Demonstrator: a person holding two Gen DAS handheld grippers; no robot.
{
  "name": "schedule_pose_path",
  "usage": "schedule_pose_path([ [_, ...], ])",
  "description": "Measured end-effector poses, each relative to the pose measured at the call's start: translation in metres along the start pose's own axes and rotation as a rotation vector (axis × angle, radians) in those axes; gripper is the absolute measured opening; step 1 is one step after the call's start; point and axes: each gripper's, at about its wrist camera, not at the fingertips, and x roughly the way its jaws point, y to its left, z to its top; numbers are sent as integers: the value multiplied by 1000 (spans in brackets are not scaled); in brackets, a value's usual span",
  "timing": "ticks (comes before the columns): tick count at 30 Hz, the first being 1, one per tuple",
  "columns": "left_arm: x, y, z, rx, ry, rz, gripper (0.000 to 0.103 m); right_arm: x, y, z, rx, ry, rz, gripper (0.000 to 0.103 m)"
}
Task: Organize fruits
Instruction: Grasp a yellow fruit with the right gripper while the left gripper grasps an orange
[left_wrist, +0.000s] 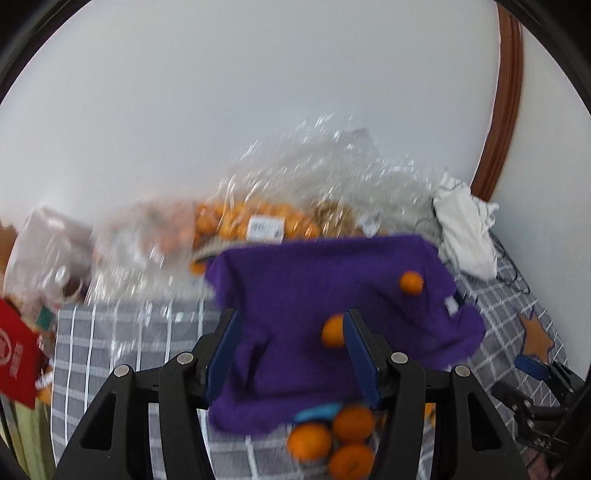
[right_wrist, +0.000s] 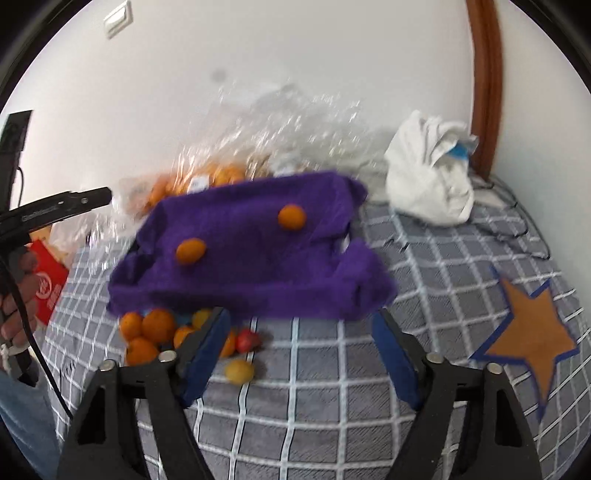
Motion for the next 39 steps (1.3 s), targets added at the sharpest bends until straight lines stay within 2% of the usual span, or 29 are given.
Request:
schedule_pose_path([
  [1,-2,5,-13,-14,12,2,55,5,5,-7,-16,12,22,63],
  [5,-8,15,-52,-43,37,-10,55,23,19,-27,-56,30,69,55],
  [7,-9,21,-68,-59,46,-3,55,33,25,-33,-72,48,85,47],
  [11,-9,30,-97,-95,78,-3,55,48,31,-37,-71,57,100,41],
  [13,-8,30,-106,-100,81,-1,55,53,32,-40,-81,79,134,26],
  [17,0,23,-114,-116,74,-36,55,51,35,-46,-112,59,127,26],
  [22,18,14,-112,-124,75,-86,55,34,27,-51,-156,-6,54,26],
  [28,35,9,-109,-127,103,-113,55,40,7,-57,-118,32,54,26],
  [31,46,6,-109,-112,129,-87,55,39,3,-55,-97,23,56,26],
  [35,49,6,-112,-94,103,-102,55,40,2,-56,-80,23,43,26],
  [39,47,10,-120,-114,58,-186,39,39,2,-56,-74,17,44,24],
])
